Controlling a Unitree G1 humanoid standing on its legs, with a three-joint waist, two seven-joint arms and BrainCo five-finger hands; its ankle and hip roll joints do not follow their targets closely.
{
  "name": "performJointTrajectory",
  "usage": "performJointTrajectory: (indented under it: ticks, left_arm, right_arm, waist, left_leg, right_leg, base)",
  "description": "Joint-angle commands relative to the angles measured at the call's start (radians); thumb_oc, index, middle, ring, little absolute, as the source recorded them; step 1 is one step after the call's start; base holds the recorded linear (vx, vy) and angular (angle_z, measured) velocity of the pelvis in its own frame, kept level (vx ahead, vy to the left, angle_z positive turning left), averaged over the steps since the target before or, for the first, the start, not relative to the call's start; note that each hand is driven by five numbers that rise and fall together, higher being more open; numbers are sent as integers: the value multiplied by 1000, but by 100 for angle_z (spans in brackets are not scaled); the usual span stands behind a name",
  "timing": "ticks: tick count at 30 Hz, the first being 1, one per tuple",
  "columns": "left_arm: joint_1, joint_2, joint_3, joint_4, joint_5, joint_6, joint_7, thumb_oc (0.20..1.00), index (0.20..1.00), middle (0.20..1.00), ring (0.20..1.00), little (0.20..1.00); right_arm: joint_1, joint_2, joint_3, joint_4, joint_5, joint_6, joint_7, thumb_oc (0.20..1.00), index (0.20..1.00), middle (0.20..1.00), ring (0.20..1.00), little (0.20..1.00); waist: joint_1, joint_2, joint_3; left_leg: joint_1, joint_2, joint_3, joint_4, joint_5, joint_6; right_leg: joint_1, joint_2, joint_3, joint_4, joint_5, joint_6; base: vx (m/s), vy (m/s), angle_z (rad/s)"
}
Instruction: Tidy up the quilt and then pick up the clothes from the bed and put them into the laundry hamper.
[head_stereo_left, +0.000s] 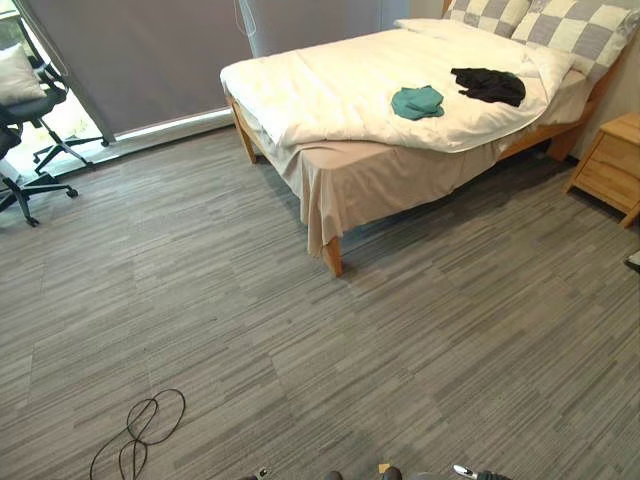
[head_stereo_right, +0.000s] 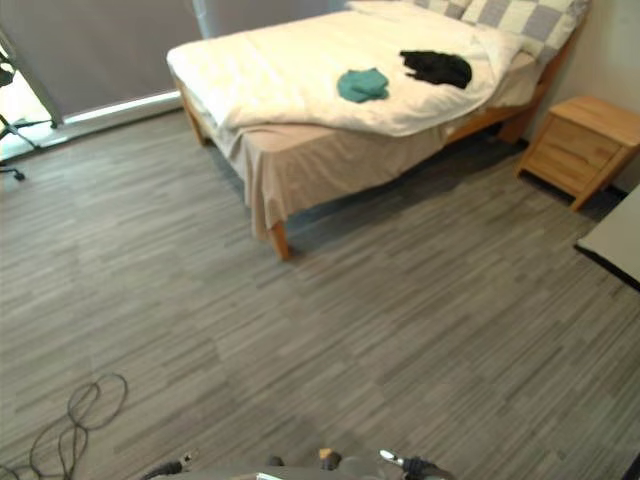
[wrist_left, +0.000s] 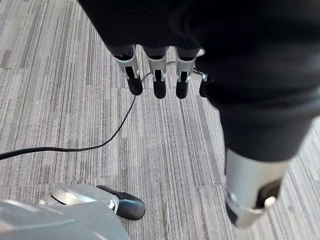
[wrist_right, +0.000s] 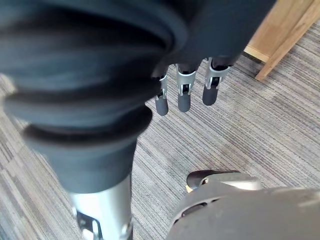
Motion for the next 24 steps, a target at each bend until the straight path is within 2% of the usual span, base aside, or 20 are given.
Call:
performJointTrajectory:
  ticks: [1, 2, 3, 4, 5, 6, 7, 8, 10, 11, 14, 16, 17, 18, 19, 20, 21, 22, 23, 24]
  left_arm:
    - [-24, -6, -9, 27, 69, 21, 18, 1000, 1000, 1000, 1000, 1000]
    - [-38, 5, -26, 30, 75, 25, 18, 1000, 1000, 1000, 1000, 1000]
    - [-38, 5, -26, 30, 75, 25, 18, 1000, 1000, 1000, 1000, 1000]
    - [-42, 10, -32, 30, 70, 29, 19, 1000, 1000, 1000, 1000, 1000]
    - [-41, 23, -30, 24, 60, 42, 4, 1000, 1000, 1000, 1000, 1000]
    - [-40, 25, -29, 22, 62, 45, 0, 1000, 1000, 1000, 1000, 1000]
    - [-37, 36, -30, 9, 84, 41, -17, 1000, 1000, 1000, 1000, 1000]
    - [-37, 37, -31, 7, 88, 40, -17, 1000, 1000, 1000, 1000, 1000]
    - [-40, 36, -48, 7, 109, 27, -26, 1000, 1000, 1000, 1000, 1000]
    - [-37, 30, -50, 12, 112, 21, -25, 1000, 1000, 1000, 1000, 1000]
    - [-22, 6, -63, 27, 134, 28, -13, 1000, 1000, 1000, 1000, 1000]
    - [-12, -2, -62, 31, 148, 34, -13, 1000, 1000, 1000, 1000, 1000]
    - [-4, -8, -62, 32, 160, 49, -7, 1000, 1000, 1000, 1000, 1000]
    - [2, -10, -59, 32, 164, 64, 0, 1000, 1000, 1000, 1000, 1000]
    - [6, -16, -62, 33, 170, 81, -12, 1000, 1000, 1000, 1000, 1000]
    - [3, -19, -65, 33, 182, 82, -21, 1000, 1000, 1000, 1000, 1000]
    - [2, -23, -65, 27, 182, 83, -25, 1000, 1000, 1000, 1000, 1000]
    - [2, -25, -64, 25, 172, 79, -20, 1000, 1000, 1000, 1000, 1000]
    - [3, -30, -64, 17, 151, 67, -16, 1000, 1000, 1000, 1000, 1000]
    - [1, -32, -62, 12, 146, 65, -17, 1000, 1000, 1000, 1000, 1000]
  right_arm:
    - [-59, 32, 29, -6, 5, -20, -17, 1000, 1000, 1000, 1000, 1000]
    - [-54, 27, 23, -12, 20, -20, -8, 1000, 1000, 1000, 1000, 1000]
    - [-54, 27, 23, -12, 20, -20, -8, 1000, 1000, 1000, 1000, 1000]
    - [-49, 25, 20, -14, 24, -16, -1, 1000, 1000, 1000, 1000, 1000]
    - [-35, 27, 20, -16, 9, -7, 18, 1000, 1000, 1000, 1000, 1000]
    - [-33, 28, 21, -16, 6, -6, 18, 1000, 1000, 1000, 1000, 1000]
    - [-33, 30, 24, -17, 13, -5, 21, 1000, 1000, 1000, 1000, 1000]
    - [-33, 29, 24, -17, 18, -1, 21, 1000, 1000, 1000, 1000, 1000]
    - [-38, 19, 12, -3, 23, -3, 31, 1000, 1000, 1000, 1000, 1000]
    - [-31, 19, 7, 0, 20, 3, 35, 1000, 1000, 1000, 1000, 1000]
    - [6, 29, -7, 4, 0, 8, 31, 1000, 1000, 1000, 1000, 1000]
    - [18, 35, -13, 11, -10, 7, 26, 1000, 1000, 1000, 1000, 1000]
    - [25, 34, -20, 18, -28, 15, 26, 1000, 1000, 1000, 1000, 1000]
    - [24, 31, -26, 31, -53, 25, 26, 1000, 1000, 1000, 1000, 1000]
    - [22, 27, -33, 70, -94, 0, 30, 1000, 1000, 1000, 1000, 1000]
    - [24, 27, -30, 79, -99, -37, 30, 1000, 1000, 1000, 1000, 1000]
    - [20, 26, -20, 61, -85, -70, 24, 1000, 1000, 1000, 1000, 1000]
    - [17, 24, -15, 51, -81, -81, 21, 1000, 1000, 1000, 1000, 1000]
    - [-1, 14, 0, 25, -69, -85, 7, 1000, 1000, 1000, 1000, 1000]
    - [-9, 8, 4, 17, -66, -90, 1, 1000, 1000, 1000, 1000, 1000]
  waist:
    - [0, -28, 65]
    - [-12, -11, 101]
    - [-11, -11, 101]
    - [-19, -7, 118]
    - [-32, -17, 144]
    - [-35, -18, 148]
    - [-45, -45, 167]
    - [-47, -46, 172]
    - [-80, -65, 198]
    - [-91, -62, 204]
    - [-130, -42, 202]
    - [-145, -34, 191]
    - [-156, -22, 170]
    - [-167, -10, 152]
    - [-185, 13, 119]
    - [-193, 23, 109]
    - [-195, 18, 99]
    - [-193, 17, 98]
    - [-183, 3, 99]
    - [-177, -4, 101]
  left_leg:
    - [-44, -32, 17, 63, -83, 98]
    - [-50, -33, 0, 97, -110, 125]
    - [-52, -34, 1, 98, -111, 126]
    - [-45, -34, -5, 107, -121, 131]
    - [-30, -42, -8, 131, -139, 124]
    - [-26, -42, -9, 135, -142, 121]
    - [-9, -59, -22, 137, -169, 112]
    - [-3, -59, -26, 137, -174, 111]
    - [53, -85, -59, 117, -219, 96]
    - [81, -85, -67, 114, -236, 93]
    - [160, -71, -83, 139, -296, 79]
    - [203, -53, -66, 161, -314, 60]
    - [245, -23, -47, 176, -286, 30]
    - [275, 13, -29, 200, -235, 1]
    - [306, 83, -4, 274, -114, -50]
    - [299, 121, 16, 348, -45, -70]
    - [251, 143, 23, 480, 49, -89]
    - [228, 146, 20, 518, 70, -93]
    - [134, 152, 17, 645, 97, -99]
    - [81, 152, 13, 702, 105, -100]
  right_leg:
    - [46, -111, -12, 107, 93, 105]
    - [-46, -123, 16, 368, 152, 112]
    - [-49, -124, 17, 370, 152, 113]
    - [-93, -127, 22, 431, 188, 121]
    - [-159, -144, 11, 356, 241, 139]
    - [-160, -146, 8, 338, 245, 141]
    - [-169, -150, -4, 146, 270, 156]
    - [-163, -148, -7, 120, 274, 157]
    - [-187, -140, -3, -202, 318, 177]
    - [-194, -134, -6, -269, 333, 183]
    - [-230, -141, 26, -328, 363, 177]
    - [-229, -147, 19, -307, 348, 171]
    - [-219, -142, 0, -295, 326, 162]
    - [-216, -135, -7, -267, 306, 148]
    - [-212, -123, -4, -183, 279, 125]
    - [-198, -109, -1, -160, 263, 106]
    - [-158, -94, 6, -162, 247, 79]
    - [-143, -88, 9, -166, 242, 70]
    - [-98, -73, 25, -168, 209, 44]
    - [-80, -71, 31, -174, 201, 32]
  base:
    - [93, 162, -18]
    - [89, 143, -19]
    - [148, 118, -16]
    - [274, -4, 3]
    - [321, -16, 4]
    - [421, -157, 9]
    - [245, -145, 15]
    - [396, -239, 16]
    - [555, -197, 15]
    - [766, -165, 28]
    - [756, -156, 33]
    - [571, -154, 35]
    - [694, -217, 19]
    - [916, -293, 21]
    - [800, -273, 37]
    - [831, -334, 42]
    - [545, -263, 29]
    - [532, -292, 15]
    - [347, -204, 1]
    - [389, -274, -6]
